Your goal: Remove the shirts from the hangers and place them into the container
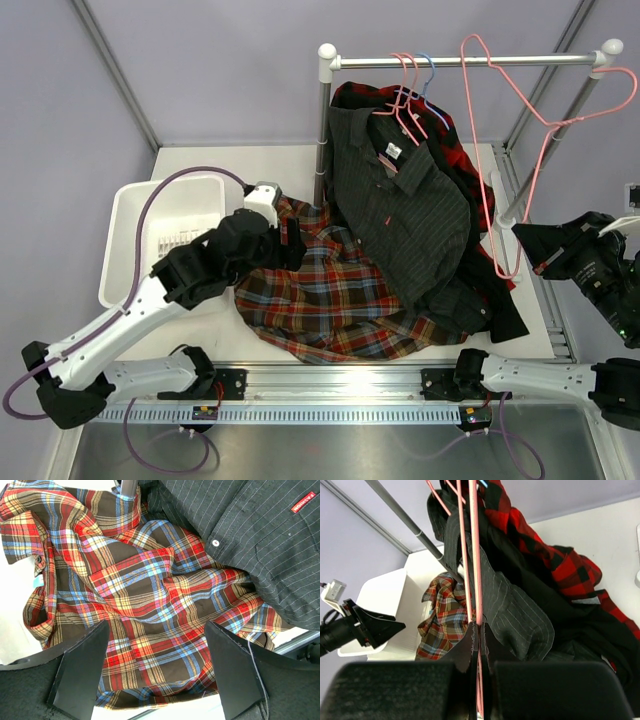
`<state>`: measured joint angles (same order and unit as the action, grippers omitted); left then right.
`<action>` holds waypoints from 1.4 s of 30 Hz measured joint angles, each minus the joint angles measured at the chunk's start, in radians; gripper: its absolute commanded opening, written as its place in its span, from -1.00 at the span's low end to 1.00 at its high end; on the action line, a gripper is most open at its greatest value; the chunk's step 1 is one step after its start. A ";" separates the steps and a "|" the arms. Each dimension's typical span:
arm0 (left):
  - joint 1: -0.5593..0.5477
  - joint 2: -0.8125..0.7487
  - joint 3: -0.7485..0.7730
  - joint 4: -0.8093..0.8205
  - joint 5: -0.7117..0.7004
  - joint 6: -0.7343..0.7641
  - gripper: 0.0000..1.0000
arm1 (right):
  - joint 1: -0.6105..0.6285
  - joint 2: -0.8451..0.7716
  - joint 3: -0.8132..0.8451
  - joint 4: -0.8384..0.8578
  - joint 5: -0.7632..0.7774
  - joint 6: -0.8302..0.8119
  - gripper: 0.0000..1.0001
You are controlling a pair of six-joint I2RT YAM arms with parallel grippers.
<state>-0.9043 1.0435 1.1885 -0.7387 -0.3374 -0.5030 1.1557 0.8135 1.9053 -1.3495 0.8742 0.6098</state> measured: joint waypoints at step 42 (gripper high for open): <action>-0.006 -0.082 -0.096 0.039 0.020 -0.009 0.63 | -0.034 0.085 -0.021 -0.025 0.093 -0.053 -1.00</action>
<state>-0.9108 0.9611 1.0924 -0.6998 -0.3172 -0.5121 1.1217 0.8986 1.8847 -1.3743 0.9672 0.5571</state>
